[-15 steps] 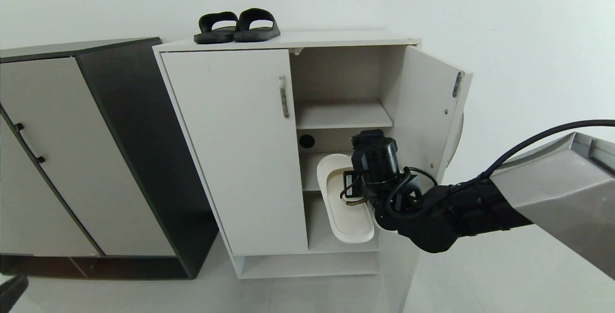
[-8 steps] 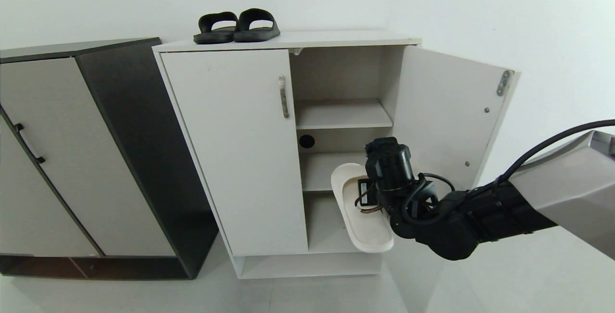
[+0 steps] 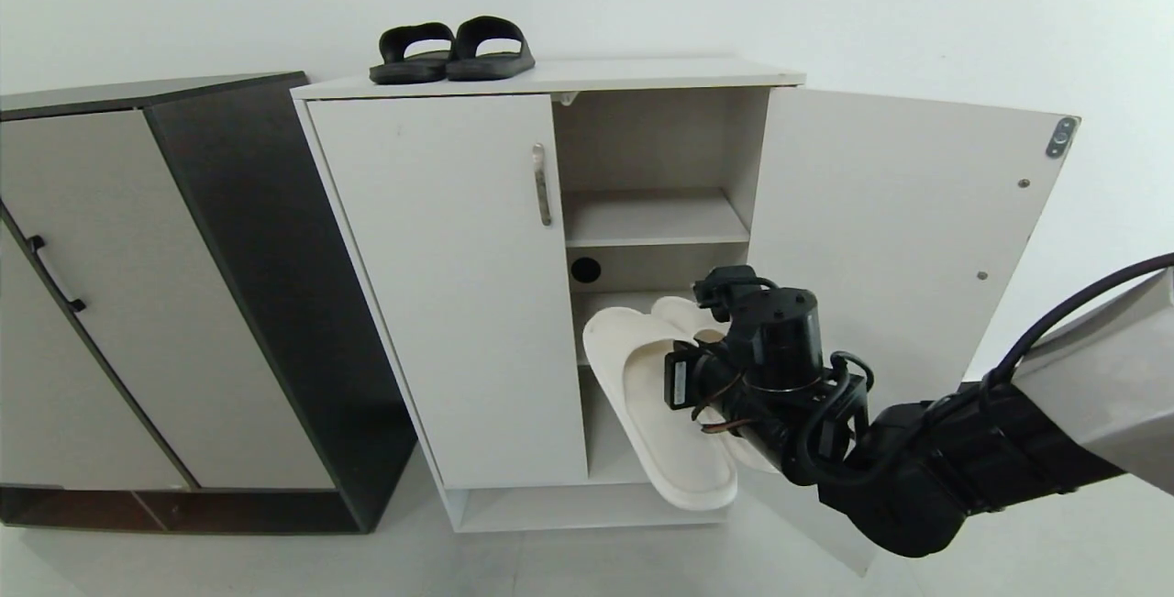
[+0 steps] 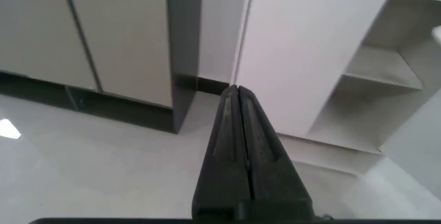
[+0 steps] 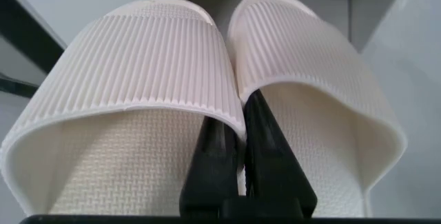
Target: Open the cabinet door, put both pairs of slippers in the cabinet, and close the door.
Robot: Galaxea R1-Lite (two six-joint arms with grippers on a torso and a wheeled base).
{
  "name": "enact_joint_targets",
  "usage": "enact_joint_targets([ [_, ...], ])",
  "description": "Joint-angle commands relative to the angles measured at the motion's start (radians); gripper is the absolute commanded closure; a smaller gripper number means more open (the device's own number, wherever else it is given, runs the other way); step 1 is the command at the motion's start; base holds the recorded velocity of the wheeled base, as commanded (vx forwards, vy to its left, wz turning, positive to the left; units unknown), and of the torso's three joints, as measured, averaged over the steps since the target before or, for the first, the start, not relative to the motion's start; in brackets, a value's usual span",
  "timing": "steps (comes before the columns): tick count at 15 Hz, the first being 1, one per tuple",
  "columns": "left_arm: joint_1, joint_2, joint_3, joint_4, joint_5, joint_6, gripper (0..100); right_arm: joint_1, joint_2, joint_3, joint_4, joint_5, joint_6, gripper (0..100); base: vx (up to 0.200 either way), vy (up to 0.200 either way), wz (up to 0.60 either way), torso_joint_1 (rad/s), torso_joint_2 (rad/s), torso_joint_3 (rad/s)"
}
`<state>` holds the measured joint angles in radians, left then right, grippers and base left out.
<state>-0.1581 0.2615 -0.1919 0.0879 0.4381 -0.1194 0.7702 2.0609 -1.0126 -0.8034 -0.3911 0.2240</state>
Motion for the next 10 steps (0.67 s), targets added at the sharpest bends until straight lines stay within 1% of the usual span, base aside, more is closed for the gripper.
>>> enact_joint_targets([
  [1, 0.068, -0.064, 0.054, 0.000, 0.113, 0.026, 100, 0.009, 0.016, 0.040, -0.023, 0.009, -0.002, 100, 0.000, 0.000, 0.00, 0.000, 0.00, 0.000],
  [2, 0.089, -0.108, 0.092, -0.004, 0.122, 0.047, 100, 0.011, 0.018, 0.051, -0.025, 0.009, 0.000, 100, 0.000, 0.000, 0.00, 0.000, 0.00, 0.000],
  [3, 0.088, -0.180, 0.138, -0.008, 0.119, 0.073, 100, 0.011, 0.016, 0.060, -0.030, 0.009, 0.000, 100, 0.000, 0.000, 0.00, 0.000, 0.00, 0.000],
  [4, 0.088, -0.176, 0.161, -0.050, 0.096, 0.064, 100, 0.015, 0.016, 0.063, -0.039, 0.011, 0.000, 100, 0.000, 0.000, 0.00, 0.000, 0.00, 0.000],
  [5, 0.088, -0.176, 0.180, -0.105, 0.011, 0.069, 100, 0.024, 0.016, 0.075, -0.051, 0.015, 0.000, 100, 0.000, 0.000, 0.00, 0.000, 0.00, 0.000],
  [6, 0.088, -0.176, 0.184, -0.111, -0.085, 0.069, 100, 0.027, 0.016, 0.088, -0.066, 0.034, 0.000, 100, 0.000, 0.000, 0.00, 0.000, 0.00, 0.000],
  [7, 0.088, -0.176, 0.190, -0.117, -0.303, 0.063, 100, 0.038, 0.018, 0.112, -0.105, 0.078, -0.003, 100, 0.000, 0.000, 0.00, 0.000, 0.00, 0.000],
  [8, 0.088, -0.174, 0.190, -0.115, -0.395, 0.064, 100, 0.038, 0.021, 0.124, -0.125, 0.093, -0.006, 100, 0.000, 0.000, 0.00, 0.000, 0.00, 0.000],
  [9, 0.084, -0.174, 0.190, -0.115, -0.424, 0.067, 100, 0.043, 0.025, 0.126, -0.126, 0.093, -0.006, 100, 0.000, 0.000, 0.00, 0.000, 0.00, 0.000],
  [10, 0.081, -0.173, 0.190, -0.114, -0.424, 0.067, 100, 0.043, 0.028, 0.126, -0.129, 0.093, -0.008, 100, 0.000, 0.000, 0.00, 0.000, 0.00, 0.000],
])
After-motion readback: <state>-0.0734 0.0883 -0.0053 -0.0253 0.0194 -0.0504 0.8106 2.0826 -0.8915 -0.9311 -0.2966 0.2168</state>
